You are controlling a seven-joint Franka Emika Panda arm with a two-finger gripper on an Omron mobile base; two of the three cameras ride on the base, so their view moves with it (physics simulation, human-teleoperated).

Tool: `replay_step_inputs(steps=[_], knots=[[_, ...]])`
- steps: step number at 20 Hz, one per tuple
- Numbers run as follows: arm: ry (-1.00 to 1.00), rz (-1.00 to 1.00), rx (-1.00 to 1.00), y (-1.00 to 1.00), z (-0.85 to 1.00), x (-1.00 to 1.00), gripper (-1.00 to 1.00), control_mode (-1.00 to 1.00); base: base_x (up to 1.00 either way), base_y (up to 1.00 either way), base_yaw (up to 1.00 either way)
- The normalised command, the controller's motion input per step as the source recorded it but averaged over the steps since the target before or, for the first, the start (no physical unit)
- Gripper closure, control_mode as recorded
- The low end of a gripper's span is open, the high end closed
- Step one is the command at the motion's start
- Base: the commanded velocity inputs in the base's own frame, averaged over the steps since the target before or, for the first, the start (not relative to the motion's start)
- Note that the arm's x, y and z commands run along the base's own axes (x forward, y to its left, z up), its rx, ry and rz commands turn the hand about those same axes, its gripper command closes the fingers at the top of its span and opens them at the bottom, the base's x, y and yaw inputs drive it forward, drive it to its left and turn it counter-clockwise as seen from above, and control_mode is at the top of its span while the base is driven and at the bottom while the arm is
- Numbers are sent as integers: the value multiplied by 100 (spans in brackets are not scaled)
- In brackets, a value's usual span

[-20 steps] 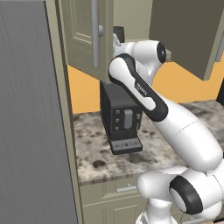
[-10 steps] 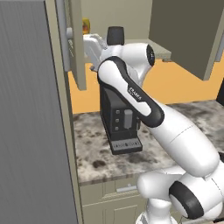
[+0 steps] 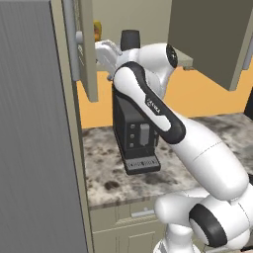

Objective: The dining table condiment station is running low on mustard. Refill the condiment station by opening the cabinet and taking the mustard from the cabinet and placing it on the dining table.

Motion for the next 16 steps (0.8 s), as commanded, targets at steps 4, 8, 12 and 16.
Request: replay_step_inputs(steps=[4, 8, 12, 16], knots=[[-4, 0, -22, -50, -2, 9, -100, -100, 0, 0, 0], [-16, 0, -19, -53, 0, 29, -100, -100, 0, 0, 0], [-21, 0, -20, -36, 0, 35, -100, -100, 0, 0, 0], [-32, 0, -28, -23, 3, 20, -100, -100, 0, 0, 0]])
